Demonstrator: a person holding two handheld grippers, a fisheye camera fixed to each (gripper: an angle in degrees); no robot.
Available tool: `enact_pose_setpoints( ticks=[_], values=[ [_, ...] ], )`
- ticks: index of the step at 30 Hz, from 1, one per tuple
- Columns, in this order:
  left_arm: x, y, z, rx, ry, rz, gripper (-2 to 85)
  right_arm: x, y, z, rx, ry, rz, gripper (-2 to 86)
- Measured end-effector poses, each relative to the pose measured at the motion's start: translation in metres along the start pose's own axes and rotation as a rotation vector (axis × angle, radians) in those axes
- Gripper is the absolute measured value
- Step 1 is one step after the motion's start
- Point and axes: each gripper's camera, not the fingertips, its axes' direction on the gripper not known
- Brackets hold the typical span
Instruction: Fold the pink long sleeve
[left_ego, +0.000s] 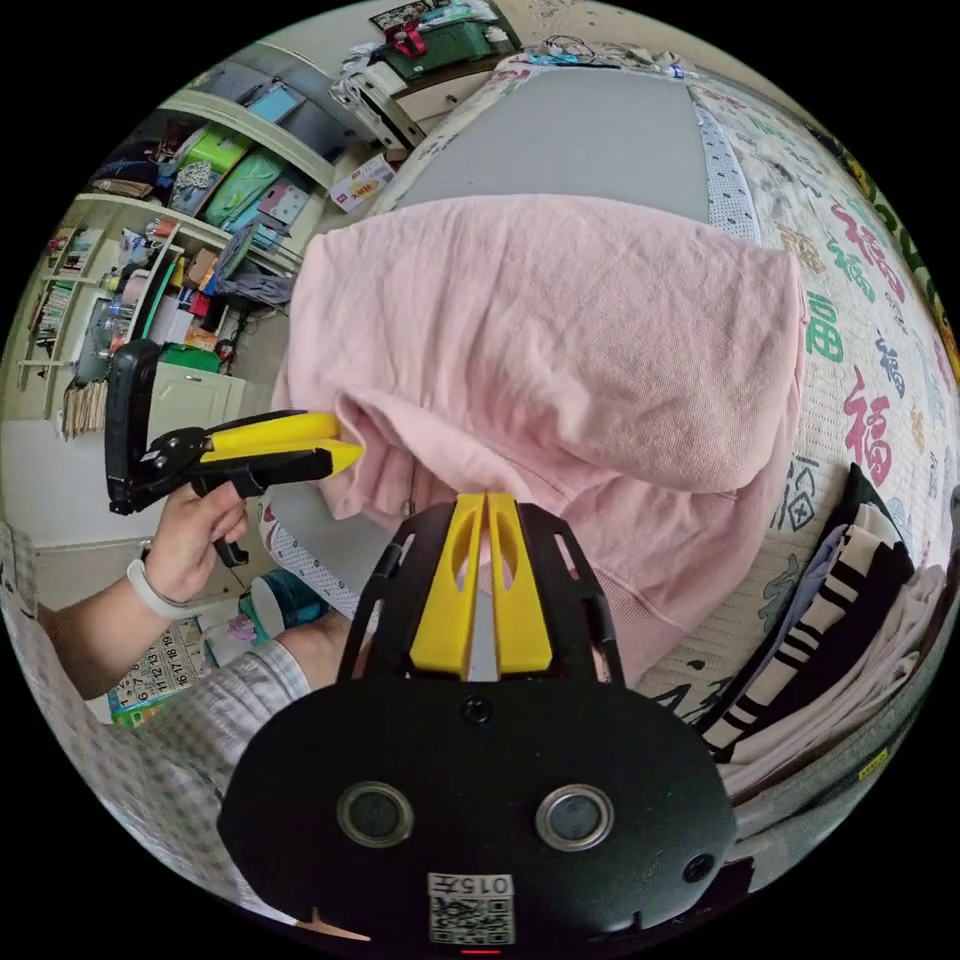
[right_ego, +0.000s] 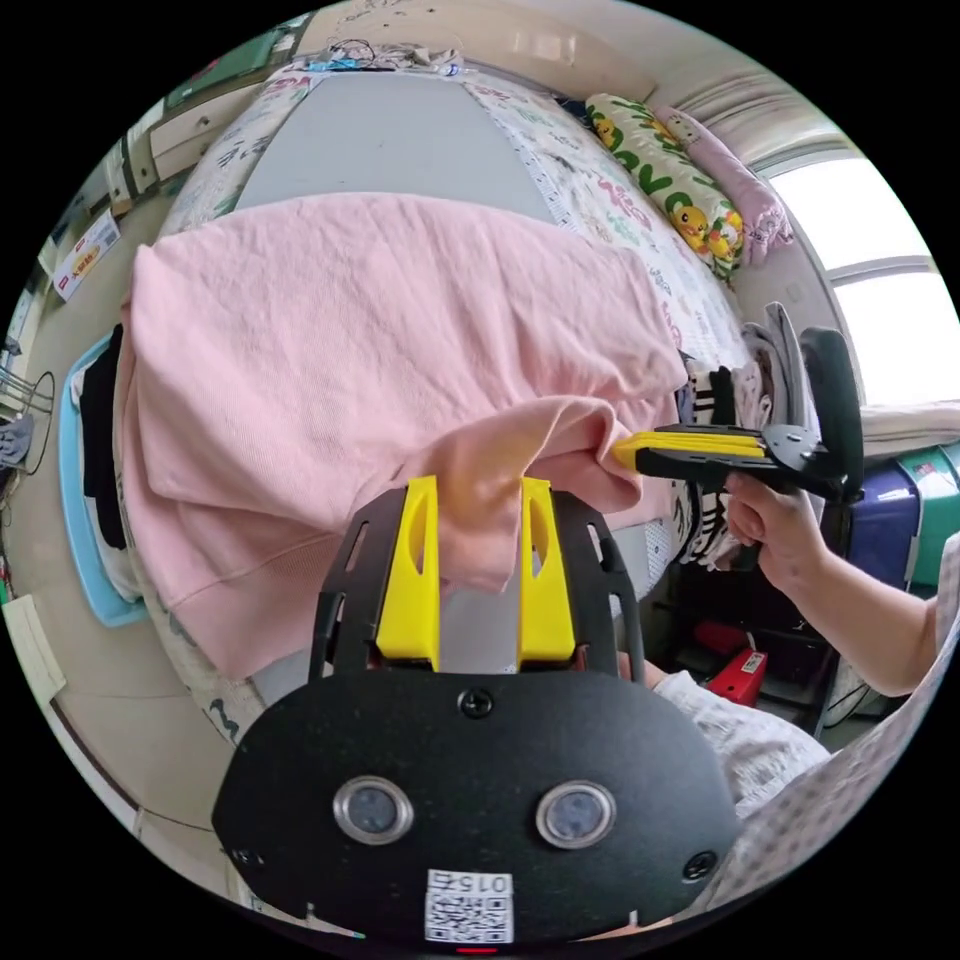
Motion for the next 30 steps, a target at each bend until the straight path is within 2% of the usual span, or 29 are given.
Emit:
enact_pose_setpoints(
  ticks=[4, 9, 19, 24, 30],
  values=[
    [-0.035, 0.017, 0.009, 0.021, 0.010, -0.053, 5.6, 0.035, 0.009, -0.017, -0.027, -0.101, 0.074, 13.4],
    [-0.073, 0.032, 0.031, -0.009, 0.104, -0.067, 7.8, 0.046, 0.017, -0.020, -0.078, -0.149, 0.005, 11.8],
    [-0.138, 0.055, 0.061, -0.019, 0.256, -0.156, 10.4, 0.063, 0.045, -0.078, -0.098, -0.102, 0.005, 3.8],
    [-0.148, 0.060, 0.055, -0.006, 0.300, -0.160, 6.8, 0.078, 0.046, -0.102, -0.093, -0.115, 0.027, 2.9],
    [-0.159, 0.047, 0.055, -0.036, 0.352, -0.171, 9.4, 0.096, 0.046, -0.123, -0.094, -0.113, 0.017, 2.8]
  ],
)
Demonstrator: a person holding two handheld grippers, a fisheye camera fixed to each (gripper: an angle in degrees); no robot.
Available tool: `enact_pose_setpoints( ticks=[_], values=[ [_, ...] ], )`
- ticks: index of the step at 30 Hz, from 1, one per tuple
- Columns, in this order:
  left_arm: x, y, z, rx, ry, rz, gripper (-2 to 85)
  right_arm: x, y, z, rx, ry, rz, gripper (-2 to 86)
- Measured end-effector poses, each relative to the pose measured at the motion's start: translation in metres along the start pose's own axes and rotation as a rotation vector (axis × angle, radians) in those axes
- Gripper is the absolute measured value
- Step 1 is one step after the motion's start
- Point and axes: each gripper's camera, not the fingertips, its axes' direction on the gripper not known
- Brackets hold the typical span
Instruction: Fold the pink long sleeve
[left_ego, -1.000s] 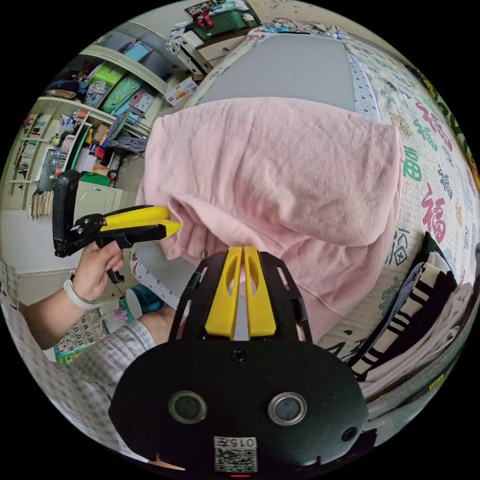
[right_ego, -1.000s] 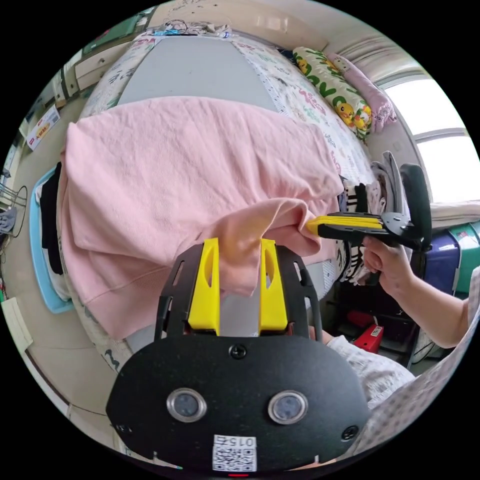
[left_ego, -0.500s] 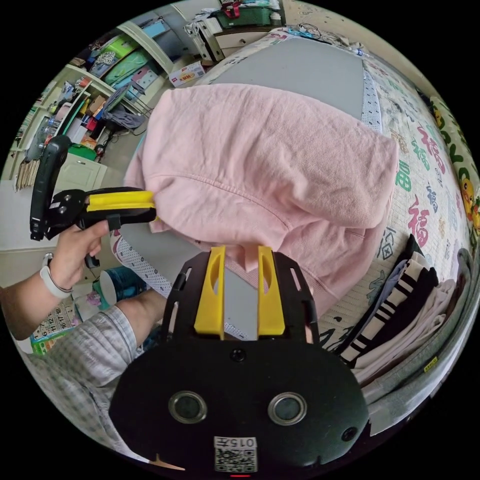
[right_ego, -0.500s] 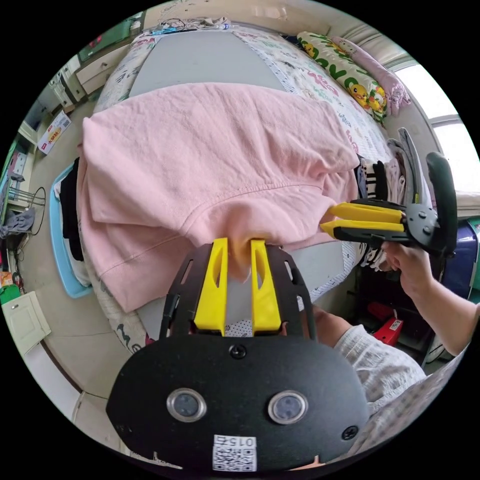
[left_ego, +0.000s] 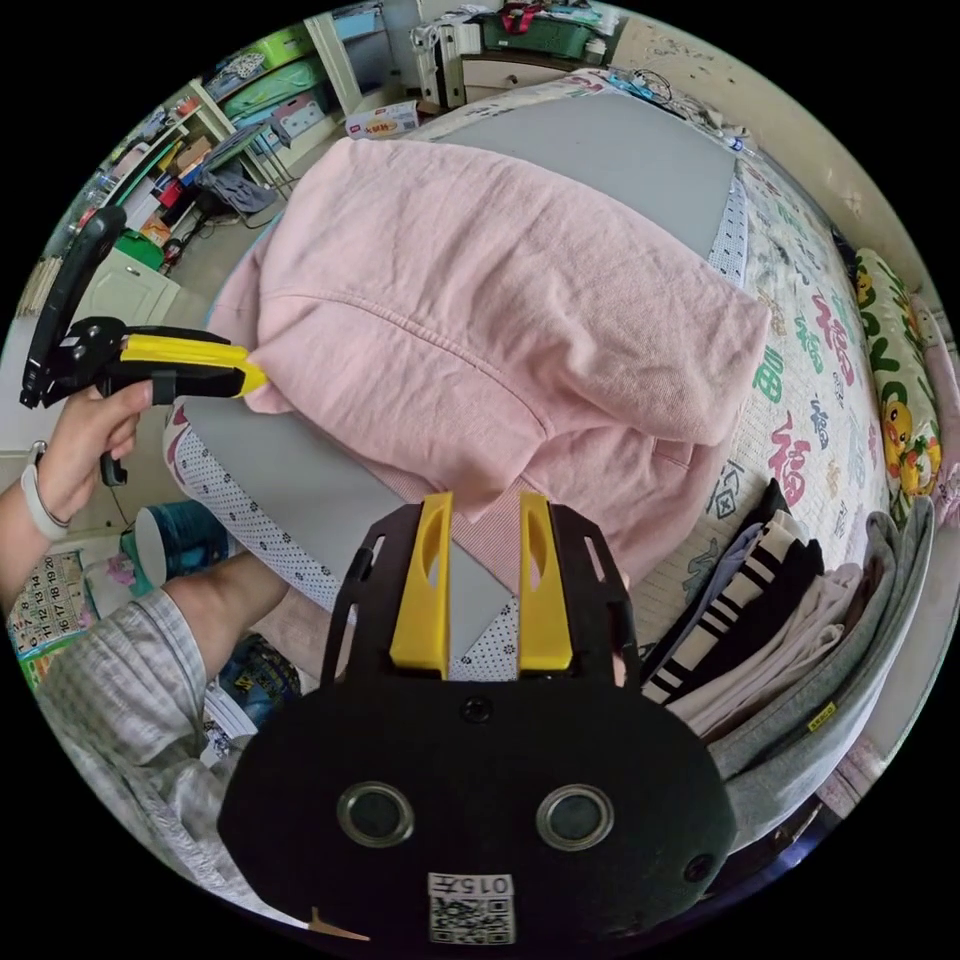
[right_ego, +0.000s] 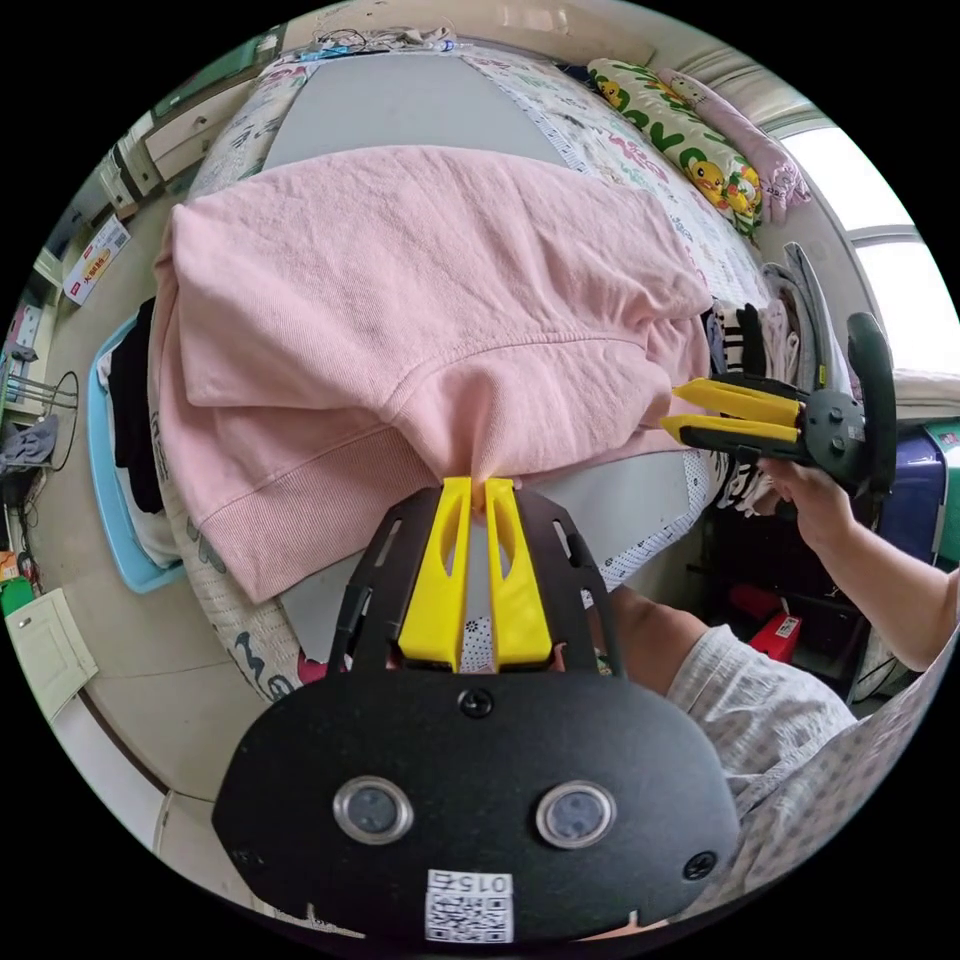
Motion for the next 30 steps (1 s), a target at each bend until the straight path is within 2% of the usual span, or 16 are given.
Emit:
enact_pose_setpoints(
  ticks=[6, 10, 12, 17, 24, 30],
  values=[
    [-0.002, -0.023, -0.013, -0.071, -0.005, -0.049, 5.9, 0.017, -0.002, -0.032, -0.029, -0.007, 0.007, 2.1],
    [0.042, -0.026, -0.067, -0.032, -0.155, 0.019, 2.2, 0.041, 0.005, -0.087, 0.011, -0.048, 0.091, 0.9],
    [0.054, -0.033, -0.082, -0.036, -0.167, 0.012, 1.8, 0.051, 0.006, -0.102, 0.008, -0.071, 0.132, 0.8],
    [0.061, -0.069, -0.066, -0.170, -0.154, 0.000, 2.0, 0.059, -0.003, -0.093, -0.101, -0.094, 0.121, 1.5],
    [0.152, -0.061, -0.160, -0.065, -0.306, 0.247, 5.3, 0.065, -0.012, -0.175, -0.099, 0.014, 0.117, 3.3],
    [0.265, -0.022, -0.242, 0.135, -0.302, 0.548, 4.6, 0.113, -0.079, -0.284, 0.128, -0.113, 0.318, 4.0]
  ],
)
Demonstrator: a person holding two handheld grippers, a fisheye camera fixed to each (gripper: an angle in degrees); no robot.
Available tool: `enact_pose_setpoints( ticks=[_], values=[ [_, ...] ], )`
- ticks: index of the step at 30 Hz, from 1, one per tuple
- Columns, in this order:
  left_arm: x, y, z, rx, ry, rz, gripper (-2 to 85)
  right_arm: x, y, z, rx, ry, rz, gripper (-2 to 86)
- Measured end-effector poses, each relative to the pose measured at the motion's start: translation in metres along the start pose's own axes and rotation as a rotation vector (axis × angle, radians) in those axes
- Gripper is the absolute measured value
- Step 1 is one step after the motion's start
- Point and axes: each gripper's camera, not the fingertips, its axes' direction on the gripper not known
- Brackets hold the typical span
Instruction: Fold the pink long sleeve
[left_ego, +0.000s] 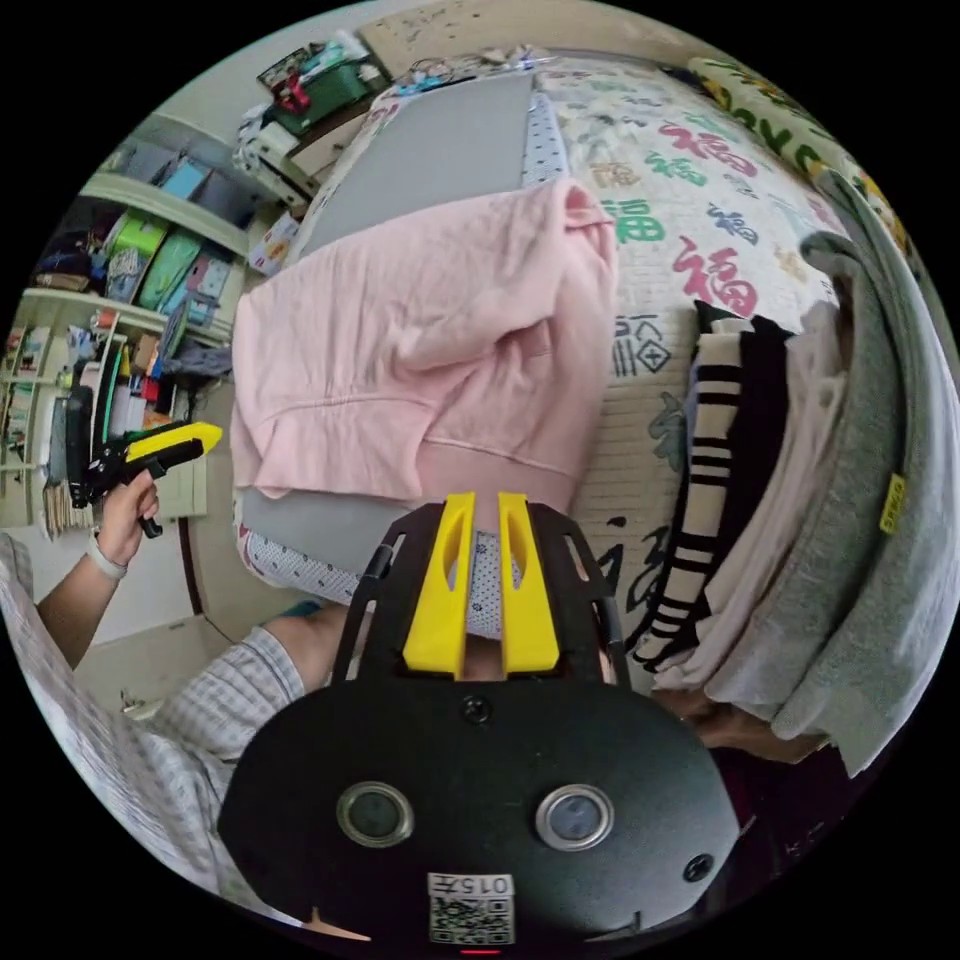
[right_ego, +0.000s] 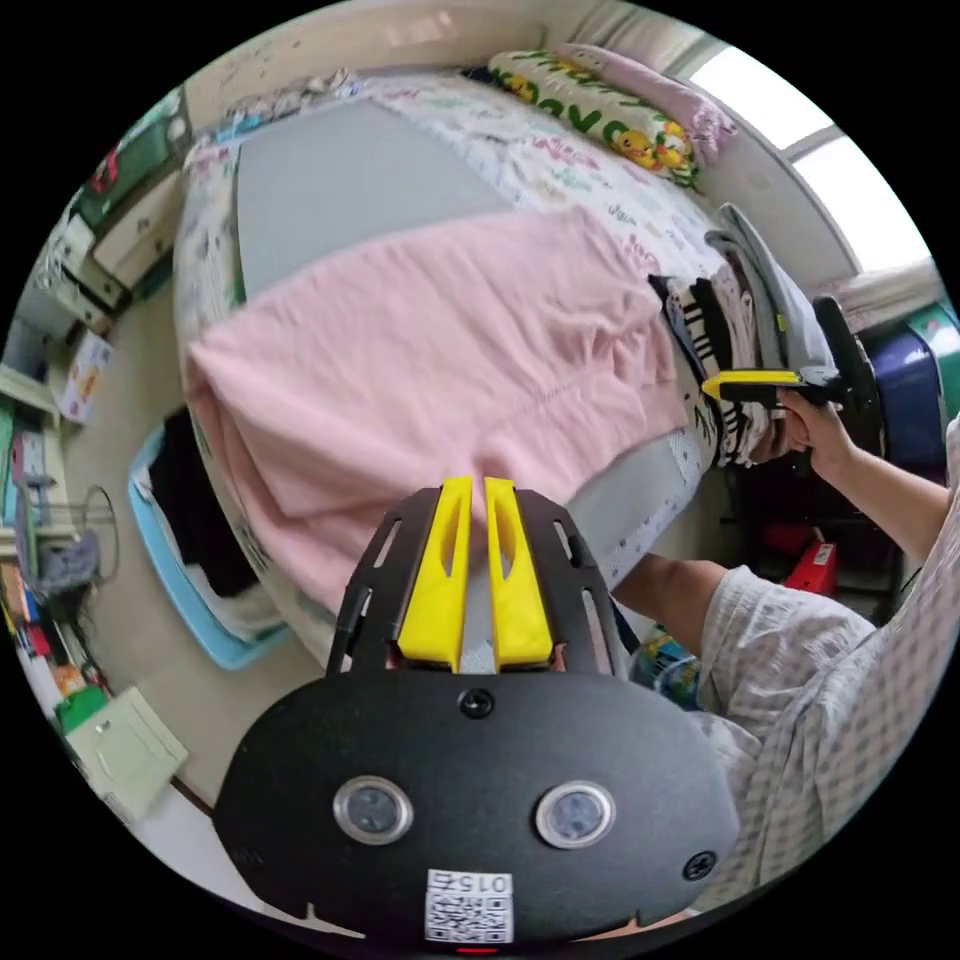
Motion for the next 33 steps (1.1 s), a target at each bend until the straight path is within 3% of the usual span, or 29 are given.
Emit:
enact_pose_setpoints(
  ticks=[8, 16, 19, 25, 29, 33],
  values=[
    [0.070, -0.050, -0.020, 0.030, -0.179, 0.209, 10.5, 0.053, -0.239, -0.009, 0.150, 0.295, 0.190, 10.7],
    [0.085, -0.097, -0.012, -0.020, -0.296, 0.252, 11.4, 0.137, -0.404, 0.065, -0.262, 0.158, 0.304, 11.3],
    [0.084, -0.109, -0.014, -0.036, -0.290, 0.237, 11.6, 0.159, -0.424, 0.090, -0.448, 0.079, 0.361, 11.5],
    [0.084, -0.128, -0.015, -0.092, -0.228, 0.193, 7.1, 0.187, -0.439, 0.089, -0.552, -0.004, 0.432, 9.0],
    [0.090, -0.128, -0.016, -0.094, -0.262, 0.184, 2.4, 0.196, -0.441, 0.077, -0.561, -0.023, 0.456, 6.1],
    [0.104, -0.107, -0.032, -0.041, -0.235, 0.204, 0.7, 0.209, -0.431, 0.044, -0.445, -0.061, 0.502, 4.9]
  ],
)
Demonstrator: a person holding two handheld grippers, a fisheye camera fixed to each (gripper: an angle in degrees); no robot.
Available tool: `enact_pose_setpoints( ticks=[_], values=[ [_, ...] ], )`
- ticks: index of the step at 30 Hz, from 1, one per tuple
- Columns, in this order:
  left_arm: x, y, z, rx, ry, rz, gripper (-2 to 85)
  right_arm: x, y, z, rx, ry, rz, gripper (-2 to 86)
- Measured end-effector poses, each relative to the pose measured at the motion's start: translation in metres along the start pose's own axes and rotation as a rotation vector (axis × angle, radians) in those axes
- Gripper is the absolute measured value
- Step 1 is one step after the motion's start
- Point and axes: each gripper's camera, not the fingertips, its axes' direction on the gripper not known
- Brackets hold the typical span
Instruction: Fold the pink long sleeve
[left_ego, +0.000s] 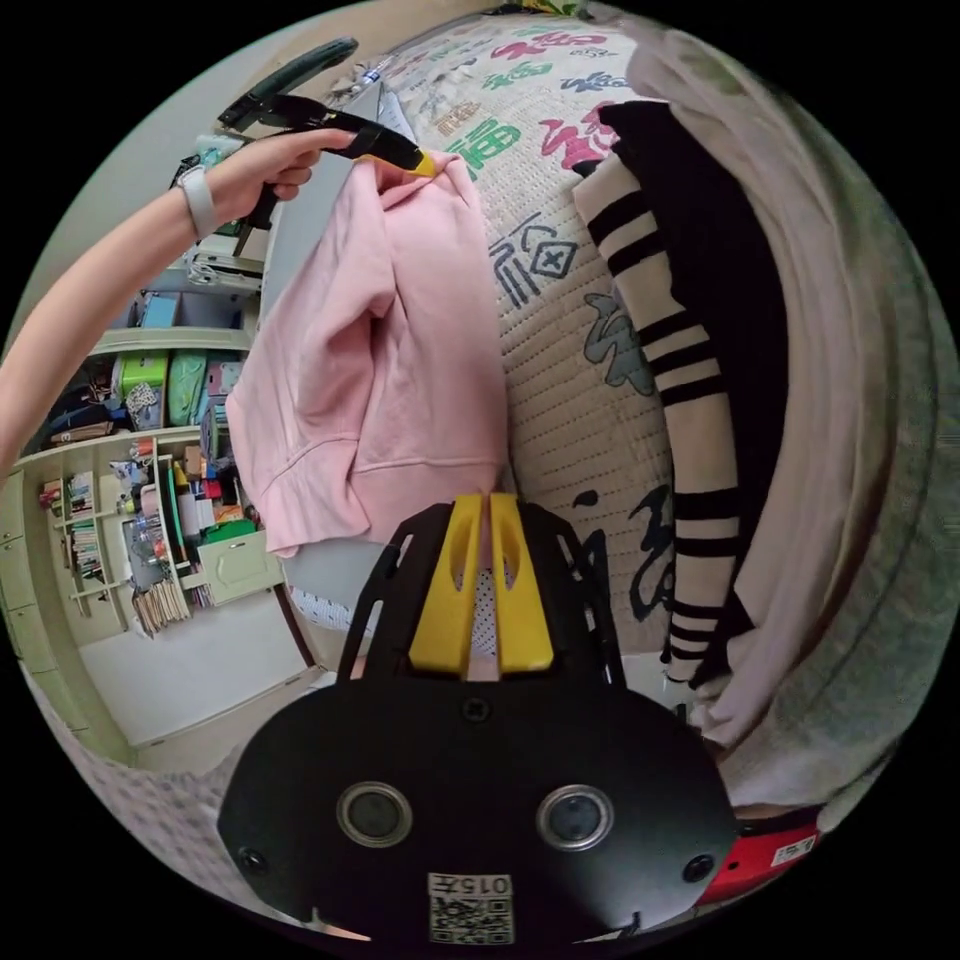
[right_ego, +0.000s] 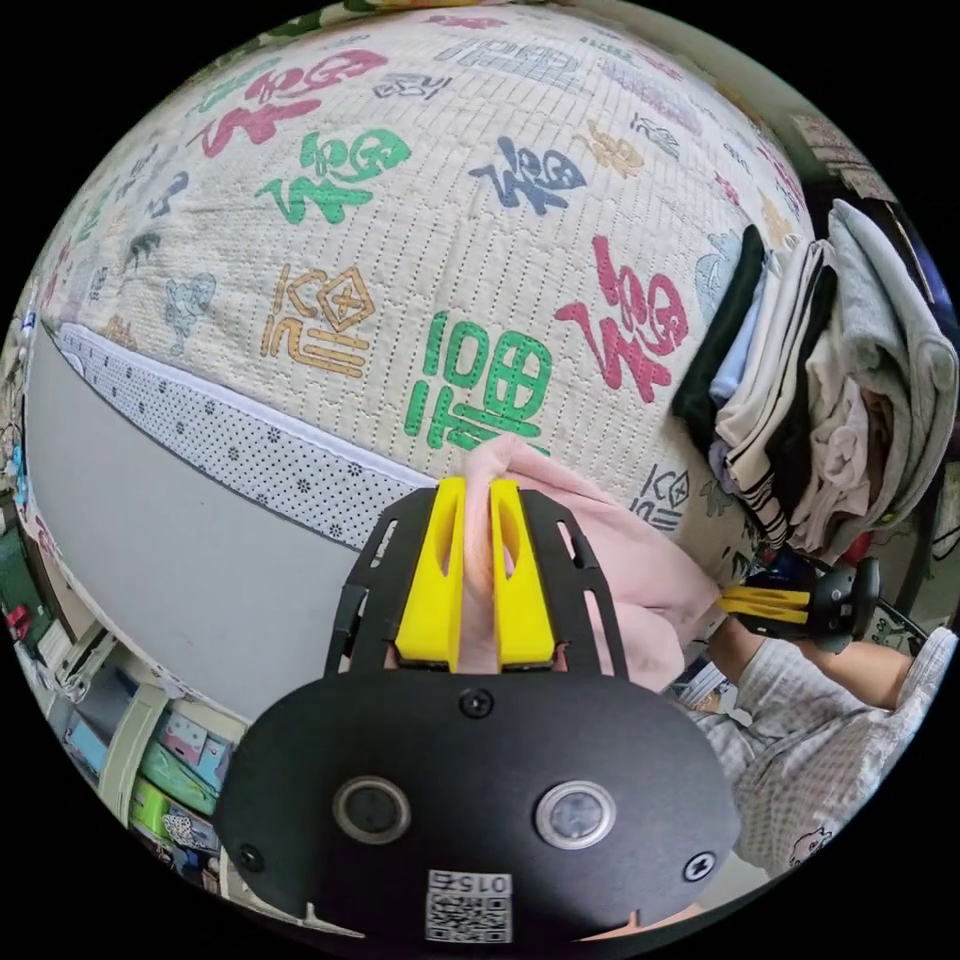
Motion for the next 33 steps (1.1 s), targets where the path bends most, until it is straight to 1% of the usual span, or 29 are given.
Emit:
enact_pose_setpoints(
  ticks=[2, 7, 9, 11, 12, 13, 14, 16, 17, 19, 21, 26, 29, 32, 33],
  values=[
    [0.007, 0.010, -0.015, 0.031, -0.011, -0.001, 0.5, 0.006, 0.012, -0.013, 0.073, -0.008, -0.006, 4.7],
    [0.006, 0.046, -0.082, 0.145, 0.118, -0.073, 0.4, 0.016, 0.049, -0.060, 0.345, 0.127, -0.006, 4.5],
    [0.004, 0.064, -0.105, 0.192, 0.170, -0.092, 0.4, 0.021, 0.066, -0.077, 0.442, 0.148, 0.009, 4.5],
    [-0.006, 0.082, -0.117, 0.218, 0.227, -0.134, 0.4, 0.029, 0.087, -0.090, 0.526, 0.134, 0.026, 4.5],
    [-0.015, 0.093, -0.116, 0.218, 0.265, -0.170, 0.4, 0.038, 0.103, -0.095, 0.563, 0.074, 0.052, 4.4],
    [-0.025, 0.103, -0.109, 0.206, 0.296, -0.207, 0.4, 0.051, 0.119, -0.098, 0.581, -0.028, 0.088, 4.4],
    [-0.029, 0.107, -0.103, 0.197, 0.308, -0.225, 0.4, 0.058, 0.128, -0.098, 0.585, -0.089, 0.110, 4.4],
    [-0.038, 0.123, -0.071, 0.150, 0.351, -0.270, 0.5, 0.094, 0.161, -0.088, 0.580, -0.361, 0.211, 4.4],
    [-0.038, 0.127, -0.064, 0.137, 0.352, -0.275, 0.5, 0.102, 0.169, -0.084, 0.580, -0.421, 0.234, 4.4],
    [-0.039, 0.143, -0.038, 0.114, 0.341, -0.285, 0.5, 0.126, 0.202, -0.063, 0.585, -0.609, 0.290, 4.3],
    [-0.040, 0.156, -0.020, 0.098, 0.351, -0.302, 0.5, 0.133, 0.223, -0.047, 0.596, -0.679, 0.295, 4.3],
    [-0.046, 0.198, 0.029, 0.028, 0.371, -0.411, 0.5, 0.118, 0.276, -0.012, 0.654, -0.684, 0.212, 4.2],
    [-0.049, 0.232, 0.061, -0.012, 0.351, -0.490, 0.4, 0.094, 0.310, 0.012, 0.664, -0.670, 0.147, 4.3],
    [-0.056, 0.265, 0.101, -0.054, 0.257, -0.546, 0.5, 0.057, 0.351, 0.039, 0.678, -0.594, 0.051, 4.3],
    [-0.061, 0.279, 0.122, -0.077, 0.205, -0.579, 0.4, 0.037, 0.369, 0.052, 0.682, -0.536, -0.004, 4.3]
  ],
)
